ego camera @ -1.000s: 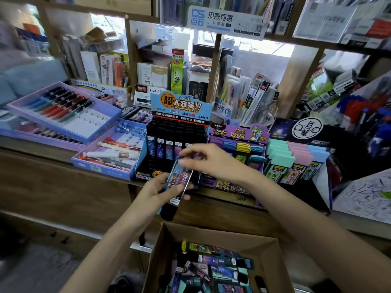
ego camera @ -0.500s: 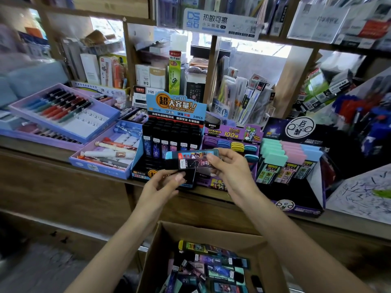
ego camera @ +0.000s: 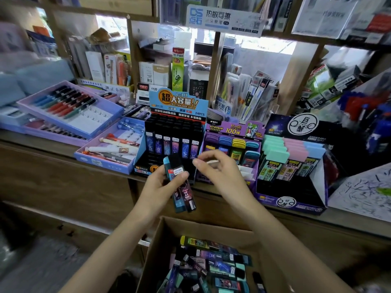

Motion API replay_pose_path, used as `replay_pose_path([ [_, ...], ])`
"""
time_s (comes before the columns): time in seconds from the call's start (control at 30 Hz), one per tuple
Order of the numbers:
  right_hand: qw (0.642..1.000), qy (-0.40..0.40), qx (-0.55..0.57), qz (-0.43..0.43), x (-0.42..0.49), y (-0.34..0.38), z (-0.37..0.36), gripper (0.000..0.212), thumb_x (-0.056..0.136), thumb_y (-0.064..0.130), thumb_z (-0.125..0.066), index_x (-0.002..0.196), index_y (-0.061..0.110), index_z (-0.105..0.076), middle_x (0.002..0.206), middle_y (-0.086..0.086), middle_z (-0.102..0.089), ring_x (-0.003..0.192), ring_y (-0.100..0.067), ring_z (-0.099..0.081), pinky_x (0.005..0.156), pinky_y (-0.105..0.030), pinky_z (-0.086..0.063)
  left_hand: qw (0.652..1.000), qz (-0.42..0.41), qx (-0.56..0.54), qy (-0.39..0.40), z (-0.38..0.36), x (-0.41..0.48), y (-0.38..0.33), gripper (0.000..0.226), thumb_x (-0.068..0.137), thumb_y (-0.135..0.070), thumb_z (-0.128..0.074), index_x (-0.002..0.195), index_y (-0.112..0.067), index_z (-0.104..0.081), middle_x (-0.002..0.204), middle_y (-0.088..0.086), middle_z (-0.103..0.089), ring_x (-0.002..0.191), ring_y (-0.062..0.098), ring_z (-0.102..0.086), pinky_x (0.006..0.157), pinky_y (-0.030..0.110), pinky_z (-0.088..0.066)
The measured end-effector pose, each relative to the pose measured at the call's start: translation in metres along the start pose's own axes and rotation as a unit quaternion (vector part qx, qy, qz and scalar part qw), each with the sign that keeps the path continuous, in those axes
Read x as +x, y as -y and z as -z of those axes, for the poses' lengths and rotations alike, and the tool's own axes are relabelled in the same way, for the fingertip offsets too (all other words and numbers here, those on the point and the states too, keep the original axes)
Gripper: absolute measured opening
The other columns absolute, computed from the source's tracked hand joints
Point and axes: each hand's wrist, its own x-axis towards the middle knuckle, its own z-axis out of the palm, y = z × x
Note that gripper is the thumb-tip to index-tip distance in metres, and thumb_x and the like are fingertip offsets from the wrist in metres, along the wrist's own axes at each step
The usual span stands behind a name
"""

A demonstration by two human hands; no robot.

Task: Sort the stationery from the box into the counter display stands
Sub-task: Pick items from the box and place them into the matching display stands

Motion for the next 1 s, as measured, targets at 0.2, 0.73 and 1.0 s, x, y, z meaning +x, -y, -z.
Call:
replay_pose_path([
  [0.2,0.993,0.108,-0.05,0.017,0.023,0.028,-0.022,0.015,0.086,0.024,-0.067,0.099,0.018,-0.062,0.093,-0.001,-0.063,0.08,-0.008,-0.058,0.07,-0.021,-0.049,0.999,-0.021,0.022,0.033,0.01,-0.004,-0.006,0.026,0.076,-0.032,-0.064,0.101,-0.023,-0.063,0.098,0.004,-0.07,0.094,0.018,-0.066,0.081,0.031,-0.054],
  [0.73,0.995,-0.076,-0.034,0.058,0.107,0.049,-0.07,0.017,0.082,0.016,-0.072,0.079,0.021,-0.056,0.074,0.004,-0.062,0.067,-0.01,-0.058,0.066,-0.029,-0.053,0.995,0.007,-0.019,-0.099,0.101,-0.014,0.018,0.024,0.093,-0.029,-0.046,0.091,-0.013,-0.063,0.073,-0.001,-0.072,0.066,0.007,-0.068,0.054,0.015,-0.05],
  [1.0,0.984,-0.078,-0.125,0.101,0.13,0.034,-0.103,0.011,0.085,0.016,-0.068,0.093,0.013,-0.062,0.08,0.003,-0.061,0.078,-0.015,-0.059,0.074,-0.031,-0.048,0.994,0.007,-0.028,-0.11,0.115,-0.016,0.028,0.032,0.082,-0.04,-0.047,0.091,-0.013,-0.062,0.076,0.005,-0.073,0.07,0.014,-0.07,0.056,0.019,-0.054],
])
